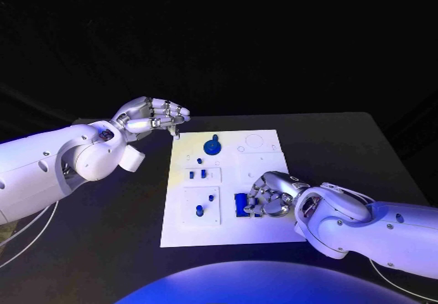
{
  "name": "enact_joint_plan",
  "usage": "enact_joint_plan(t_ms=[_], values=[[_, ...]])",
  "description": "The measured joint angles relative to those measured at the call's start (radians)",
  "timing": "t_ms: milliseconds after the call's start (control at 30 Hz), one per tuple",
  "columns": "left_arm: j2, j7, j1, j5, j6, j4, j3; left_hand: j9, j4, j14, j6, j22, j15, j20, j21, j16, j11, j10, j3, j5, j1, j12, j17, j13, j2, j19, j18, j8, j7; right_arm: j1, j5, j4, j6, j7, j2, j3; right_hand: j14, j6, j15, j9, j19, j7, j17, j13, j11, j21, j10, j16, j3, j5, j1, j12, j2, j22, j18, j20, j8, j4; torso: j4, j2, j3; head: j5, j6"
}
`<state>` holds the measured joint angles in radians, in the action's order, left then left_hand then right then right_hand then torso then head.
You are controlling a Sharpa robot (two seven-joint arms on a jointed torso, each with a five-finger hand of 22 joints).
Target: Assemble the parts on the task board
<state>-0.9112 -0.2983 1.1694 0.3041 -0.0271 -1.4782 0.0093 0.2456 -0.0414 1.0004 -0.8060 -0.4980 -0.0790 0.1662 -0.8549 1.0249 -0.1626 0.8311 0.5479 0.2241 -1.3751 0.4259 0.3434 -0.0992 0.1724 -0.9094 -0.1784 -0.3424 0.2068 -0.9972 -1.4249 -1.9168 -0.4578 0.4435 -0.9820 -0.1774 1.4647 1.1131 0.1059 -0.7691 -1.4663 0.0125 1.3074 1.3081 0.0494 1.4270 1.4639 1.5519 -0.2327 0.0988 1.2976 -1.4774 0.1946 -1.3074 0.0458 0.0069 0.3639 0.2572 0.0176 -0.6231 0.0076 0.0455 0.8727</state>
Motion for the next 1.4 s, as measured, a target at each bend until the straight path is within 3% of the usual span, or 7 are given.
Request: enact_joint_plan(t_ms=[367, 633, 833, 1000, 1133, 1300, 1400], values=[[0.000, 0.000, 0.000, 0.000, 0.000, 0.000, 0.000, 0.000, 0.000, 0.000, 0.000, 0.000, 0.000, 0.000, 0.000, 0.000, 0.000, 0.000, 0.000, 0.000, 0.000, 0.000, 0.000, 0.000, 0.000, 0.000, 0.000, 0.000, 0.000, 0.000, -0.021, 0.005, -0.013, 0.013, 0.007, 0.000, 0.000, 0.003, 0.000, 0.004, 0.000, -0.003, 0.000, 0.000, 0.001, 0.004, -0.001, 0.000, -0.003, 0.000, 0.029, -0.004, -0.004, 0.000, 0.000, 0.000, 0.000, -0.007, -0.0002, 0.000, 0.0007, 0.001, 0.000], [-0.001, 0.000, 0.000, 0.000, 0.000, -0.001, 0.000, -0.001, 0.003, -0.004, 0.000, -0.002, 0.004, 0.000, 0.000, 0.004, 0.003, -0.003, 0.003, 0.000, 0.000, 0.005, 0.000, 0.000, 0.000, 0.000, 0.000, -0.003, 0.000, 0.000, -0.017, -0.006, -0.065, 0.006, -0.010, 0.001, 0.000, 0.007, 0.000, 0.008, 0.000, 0.000, 0.000, 0.000, 0.001, -0.008, -0.001, 0.000, 0.005, 0.000, 0.022, 0.007, 0.002, 0.000, 0.000, 0.000, 0.000, 0.019, -0.0004, 0.001, 0.0007, 0.000, 0.000], [-0.001, 0.000, 0.000, -0.001, 0.001, -0.001, 0.000, -0.001, 0.004, -0.005, 0.000, -0.003, 0.003, 0.000, 0.000, 0.004, 0.004, -0.004, 0.004, 0.000, 0.000, 0.007, 0.000, 0.000, 0.000, 0.000, 0.000, -0.005, 0.000, -0.035, 0.112, -0.001, -0.114, -0.069, -0.031, 0.003, 0.002, -0.041, -0.006, 0.027, 0.000, 0.028, 0.001, 0.000, -0.012, -0.076, 0.003, -0.012, 0.011, 0.000, 0.023, 0.034, 0.002, 0.000, 0.000, 0.000, -0.036, 0.025, 0.0001, 0.003, -0.0010, -0.001, 0.000], [0.007, -0.006, 0.000, -0.013, 0.012, 0.007, -0.007, -0.004, 0.001, -0.055, 0.009, 0.001, -0.008, 0.009, 0.014, -0.005, -0.004, -0.019, 0.007, 0.000, 0.002, 0.016, -0.006, 0.002, -0.002, 0.042, 0.000, -0.009, -0.002, -0.097, 0.383, 0.103, -0.133, -0.240, -0.010, 0.005, 0.000, -0.089, -0.026, 0.049, 0.000, 0.056, 0.001, 0.000, -0.036, -0.191, 0.003, -0.041, -0.014, 0.000, 0.072, 0.109, -0.013, -0.001, 0.004, 0.016, -0.080, 0.001, -0.0008, 0.012, -0.0058, 0.001, 0.000], [0.018, -0.019, -0.003, -0.036, 0.034, 0.022, -0.017, -0.006, -0.007, -0.147, 0.017, 0.036, -0.027, 0.026, 0.083, -0.075, -0.011, -0.026, 0.015, 0.000, 0.012, 0.039, -0.045, 0.002, -0.001, 0.116, 0.000, -0.024, -0.002, -0.137, 0.610, 0.247, -0.132, -0.394, 0.044, 0.005, 0.002, -0.110, -0.039, 0.064, 0.037, 0.077, -0.006, 0.003, -0.055, -0.378, -0.032, -0.113, -0.073, 0.105, 0.111, 0.264, -0.013, -0.001, 0.042, 0.037, -0.113, -0.020, -0.0019, 0.026, -0.0119, 0.000, -0.008], [0.037, -0.047, -0.006, -0.084, 0.077, 0.061, -0.022, -0.006, -0.011, -0.193, 0.022, 0.106, -0.042, 0.051, 0.199, -0.192, -0.013, -0.019, 0.023, -0.001, 0.017, 0.068, -0.107, 0.003, -0.006, 0.147, 0.000, -0.047, -0.007, -0.163, 0.854, 0.438, -0.111, -0.574, 0.134, 0.009, -0.059, -0.138, -0.059, 0.064, 0.180, 0.093, -0.287, -0.173, -0.073, -0.846, -0.219, -0.346, -0.154, 0.105, 0.116, 0.679, -0.008, 0.056, 0.115, 0.051, -0.134, -0.047, -0.0060, 0.048, -0.0208, -0.005, -0.037], [0.059, -0.073, -0.012, -0.123, 0.113, 0.107, -0.023, -0.004, 0.000, -0.190, 0.012, 0.152, -0.044, 0.063, 0.275, -0.275, 0.000, 0.029, 0.034, -0.007, 0.015, 0.066, -0.142, 0.015, -0.004, 0.167, 0.000, -0.071, -0.006, -0.170, 0.968, 0.558, -0.091, -0.673, 0.193, 0.012, -0.183, -0.162, -0.075, 0.079, 0.256, 0.105, -0.566, -0.340, -0.090, -1.053, -0.329, -0.620, -0.212, 0.074, 0.104, 0.905, 0.004, 0.166, 0.125, 0.067, -0.155, -0.057, -0.0084, 0.061, -0.0243, -0.005, -0.060]])
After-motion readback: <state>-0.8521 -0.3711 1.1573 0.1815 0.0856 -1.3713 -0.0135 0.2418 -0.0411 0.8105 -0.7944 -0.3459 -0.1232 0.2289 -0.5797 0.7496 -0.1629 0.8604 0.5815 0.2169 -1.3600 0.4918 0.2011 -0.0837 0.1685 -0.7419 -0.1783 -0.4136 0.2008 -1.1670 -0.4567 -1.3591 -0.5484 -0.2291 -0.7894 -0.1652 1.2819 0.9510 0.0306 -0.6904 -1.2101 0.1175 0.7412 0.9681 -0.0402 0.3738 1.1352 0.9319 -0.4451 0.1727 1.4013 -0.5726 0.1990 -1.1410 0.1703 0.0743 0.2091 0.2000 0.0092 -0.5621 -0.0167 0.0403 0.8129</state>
